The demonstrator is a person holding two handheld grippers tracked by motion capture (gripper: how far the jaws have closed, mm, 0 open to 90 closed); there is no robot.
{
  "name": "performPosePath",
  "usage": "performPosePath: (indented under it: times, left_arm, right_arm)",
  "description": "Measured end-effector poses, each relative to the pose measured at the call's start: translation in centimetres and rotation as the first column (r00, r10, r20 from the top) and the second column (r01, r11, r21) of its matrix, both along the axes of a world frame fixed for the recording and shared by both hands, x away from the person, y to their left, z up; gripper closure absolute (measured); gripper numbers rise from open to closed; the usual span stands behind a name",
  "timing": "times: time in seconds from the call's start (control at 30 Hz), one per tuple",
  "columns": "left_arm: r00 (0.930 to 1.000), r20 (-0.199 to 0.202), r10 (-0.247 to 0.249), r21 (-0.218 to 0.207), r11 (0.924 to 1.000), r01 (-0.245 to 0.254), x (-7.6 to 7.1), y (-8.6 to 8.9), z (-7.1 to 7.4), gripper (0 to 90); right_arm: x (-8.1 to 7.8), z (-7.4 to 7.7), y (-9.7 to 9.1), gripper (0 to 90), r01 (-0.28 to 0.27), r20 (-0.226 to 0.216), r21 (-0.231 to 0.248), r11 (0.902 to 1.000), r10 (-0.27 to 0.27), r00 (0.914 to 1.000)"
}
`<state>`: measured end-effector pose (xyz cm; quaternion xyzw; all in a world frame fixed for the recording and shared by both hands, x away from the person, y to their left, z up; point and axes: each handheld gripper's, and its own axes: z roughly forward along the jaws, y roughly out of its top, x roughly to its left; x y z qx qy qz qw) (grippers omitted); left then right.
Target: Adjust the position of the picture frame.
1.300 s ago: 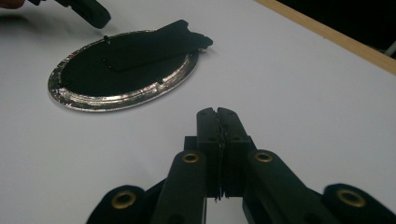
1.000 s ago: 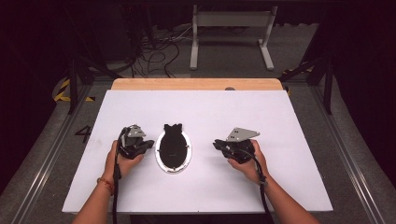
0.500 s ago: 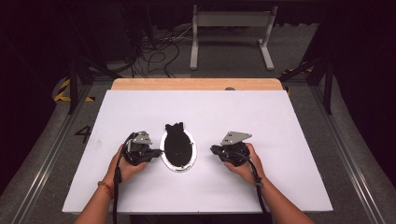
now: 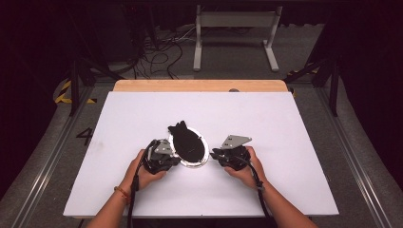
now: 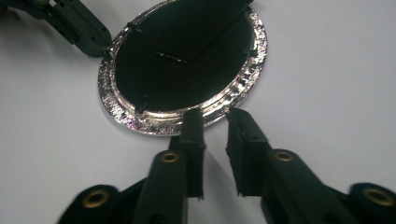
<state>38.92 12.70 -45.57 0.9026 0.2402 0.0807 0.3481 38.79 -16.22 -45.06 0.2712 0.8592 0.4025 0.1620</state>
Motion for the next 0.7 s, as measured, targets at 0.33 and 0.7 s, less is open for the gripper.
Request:
performPosePath:
  times: [0.33,0.7]
  left_arm:
    - [0.987,0.09,0.133,-0.048,0.9904,-0.13,0.4,3.5,0.5,87.9]
    - [0.9507,0.113,0.289,-0.085,0.9561,-0.28,3.5,4.9,0.5,86.3]
  right_arm:
    - [1.2,1.3,0.8,50.0,0.031,0.006,0.052,0.9981,-0.031,0.9995]
    - [-0.4,-0.6,3.2,46.3,-0.016,-0.012,-0.022,0.9996,0.016,0.9998]
